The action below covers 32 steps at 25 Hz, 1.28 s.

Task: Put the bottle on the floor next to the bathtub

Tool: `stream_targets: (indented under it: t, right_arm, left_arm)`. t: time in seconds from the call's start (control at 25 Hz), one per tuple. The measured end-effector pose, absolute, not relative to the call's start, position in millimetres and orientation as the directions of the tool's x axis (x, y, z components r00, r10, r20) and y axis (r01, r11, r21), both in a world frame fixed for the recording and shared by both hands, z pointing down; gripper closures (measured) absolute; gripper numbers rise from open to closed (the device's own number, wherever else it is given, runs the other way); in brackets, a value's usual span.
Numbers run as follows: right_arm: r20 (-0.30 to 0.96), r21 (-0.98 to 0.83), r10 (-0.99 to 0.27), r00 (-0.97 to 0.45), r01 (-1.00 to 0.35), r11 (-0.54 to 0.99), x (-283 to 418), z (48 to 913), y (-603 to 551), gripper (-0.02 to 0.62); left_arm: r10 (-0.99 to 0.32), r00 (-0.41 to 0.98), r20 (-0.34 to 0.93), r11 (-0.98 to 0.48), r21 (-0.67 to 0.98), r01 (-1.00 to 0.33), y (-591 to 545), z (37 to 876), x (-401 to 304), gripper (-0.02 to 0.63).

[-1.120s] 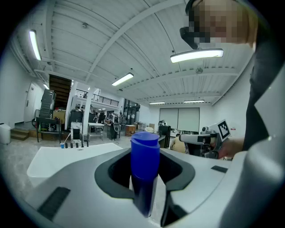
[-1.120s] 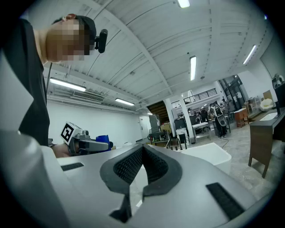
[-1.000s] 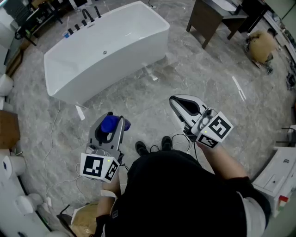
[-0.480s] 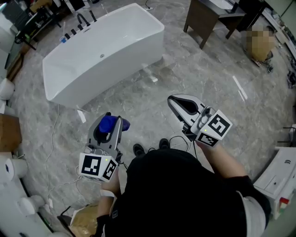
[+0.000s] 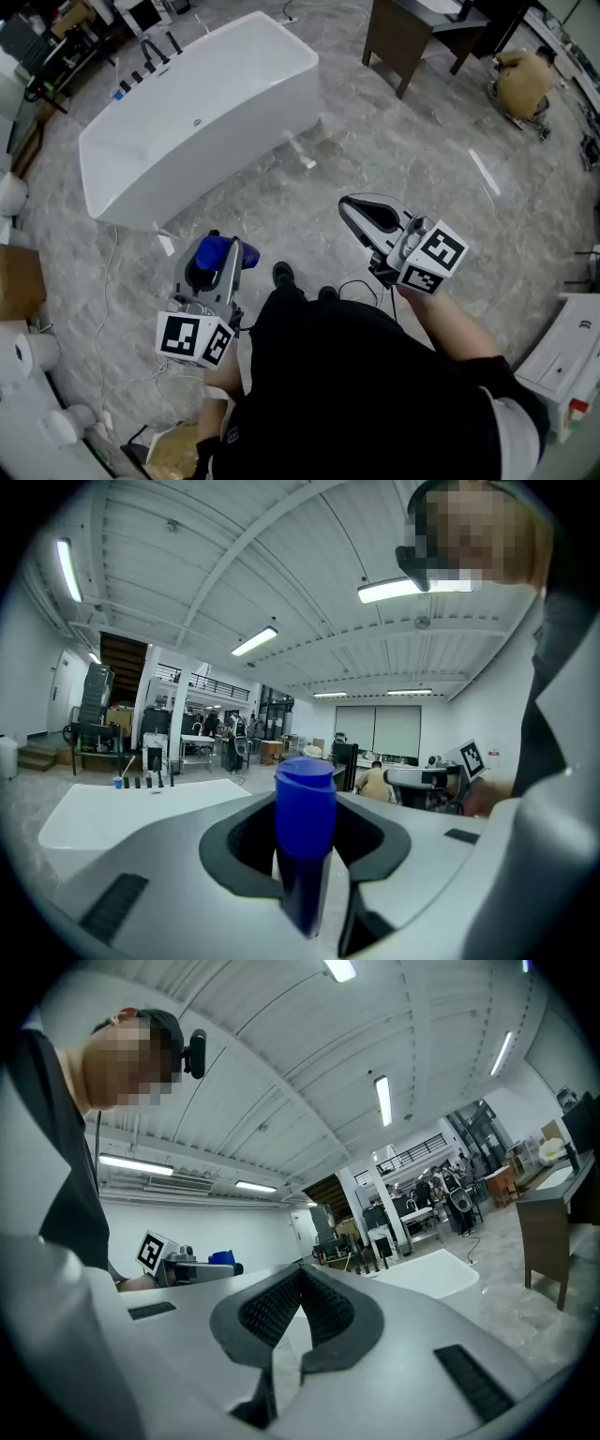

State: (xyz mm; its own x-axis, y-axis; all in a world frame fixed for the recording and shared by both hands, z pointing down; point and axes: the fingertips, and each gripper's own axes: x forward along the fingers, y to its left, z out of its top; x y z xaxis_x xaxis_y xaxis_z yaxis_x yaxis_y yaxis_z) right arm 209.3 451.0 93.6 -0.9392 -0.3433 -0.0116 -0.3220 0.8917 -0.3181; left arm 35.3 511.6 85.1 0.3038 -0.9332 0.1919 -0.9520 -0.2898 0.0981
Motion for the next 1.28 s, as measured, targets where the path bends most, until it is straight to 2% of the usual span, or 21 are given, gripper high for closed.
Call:
stream_targets:
  t: [0.4, 0.88, 1.28]
  right_arm:
    - [0.022, -0.329, -0.348, -0.937, -0.335, 0.883, 167, 104, 360, 0.568]
    - [0.053, -0.357, -0.359, -0.932, -0.354, 0.865, 54, 107, 219, 0.568]
    - [0.07, -0.405, -0.33, -0.941, -0.329, 0.853, 35, 125, 142, 0.568]
  left_arm:
    - [-0.922, 0.334, 0.197, -0.317, 0.114, -0.942, 412, 106, -2, 0.453]
    - [-0.895, 0.394, 0.208, -0.376, 0.12, -0.919, 261, 119, -95, 0.453]
    - [-0.885, 0.397, 0.243, -0.375, 0.135, -0.917, 182, 131, -108, 0.453]
